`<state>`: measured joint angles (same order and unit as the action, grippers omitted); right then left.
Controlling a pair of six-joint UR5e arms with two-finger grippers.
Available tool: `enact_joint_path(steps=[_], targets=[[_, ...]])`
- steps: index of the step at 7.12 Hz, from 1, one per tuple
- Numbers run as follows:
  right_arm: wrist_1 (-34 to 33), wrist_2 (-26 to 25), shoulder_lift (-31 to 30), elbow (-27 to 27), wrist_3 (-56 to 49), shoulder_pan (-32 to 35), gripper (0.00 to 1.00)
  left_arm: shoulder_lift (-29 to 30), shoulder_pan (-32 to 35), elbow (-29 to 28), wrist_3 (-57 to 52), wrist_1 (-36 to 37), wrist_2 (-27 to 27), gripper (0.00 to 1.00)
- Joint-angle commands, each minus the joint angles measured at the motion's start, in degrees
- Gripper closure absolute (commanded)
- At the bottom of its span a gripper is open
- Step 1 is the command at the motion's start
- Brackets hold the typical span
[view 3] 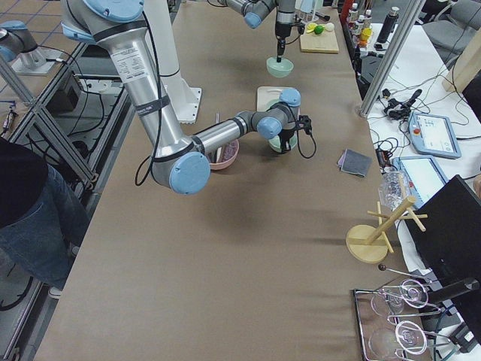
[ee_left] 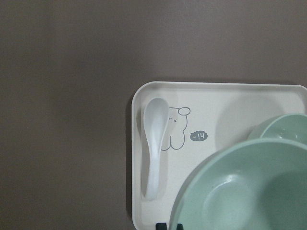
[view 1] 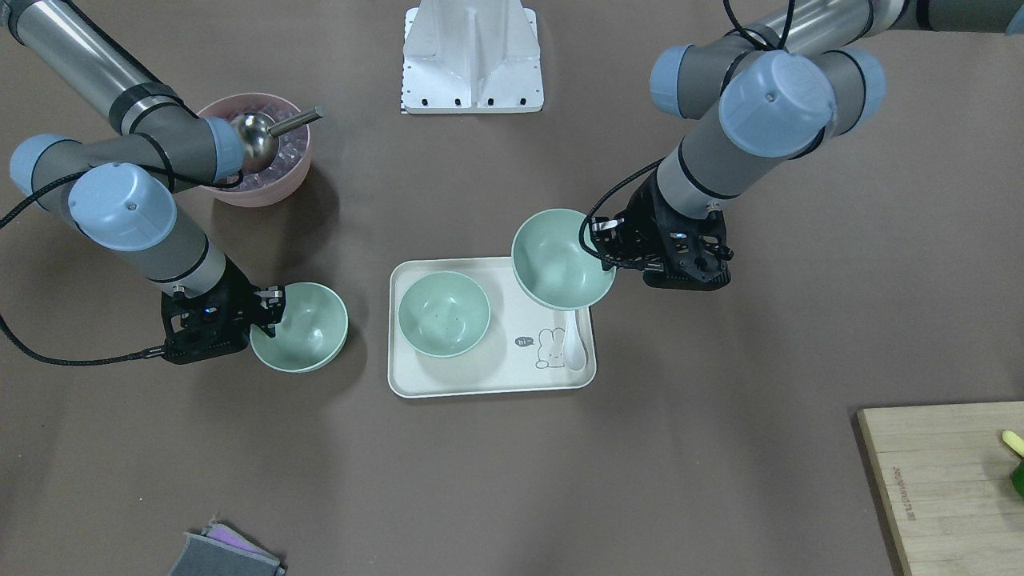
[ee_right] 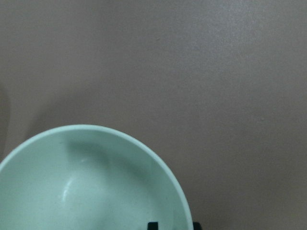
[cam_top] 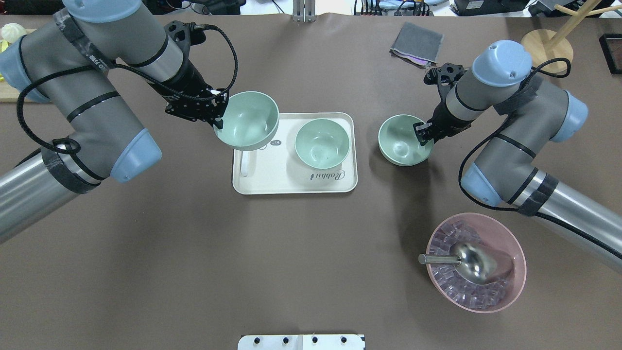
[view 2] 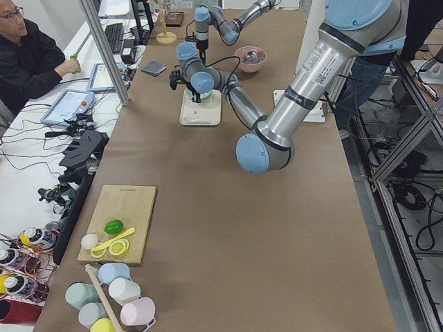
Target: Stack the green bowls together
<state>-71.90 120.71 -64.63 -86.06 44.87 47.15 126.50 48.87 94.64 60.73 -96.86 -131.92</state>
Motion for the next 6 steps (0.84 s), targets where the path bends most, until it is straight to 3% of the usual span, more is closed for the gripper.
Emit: enact_joint_path(steps=[1, 3, 6], targets=[[-0.52, 1.7, 0.99, 0.01, 0.12, 1.96, 1.0, 0.15, -0.09, -0.15, 0.09, 0.0, -0.01, 1.0], [-0.78, 11.78, 1.17, -0.16, -0.05, 9.76, 1.0, 2.07, -2.54, -0.76, 2.79, 0.0, 0.08, 1.0], [-0.79, 14.45, 1.09, -0.16, -0.23, 13.31, 1.0, 9.44, -5.97, -8.38, 6.5, -2.27, 5.95, 1.0]])
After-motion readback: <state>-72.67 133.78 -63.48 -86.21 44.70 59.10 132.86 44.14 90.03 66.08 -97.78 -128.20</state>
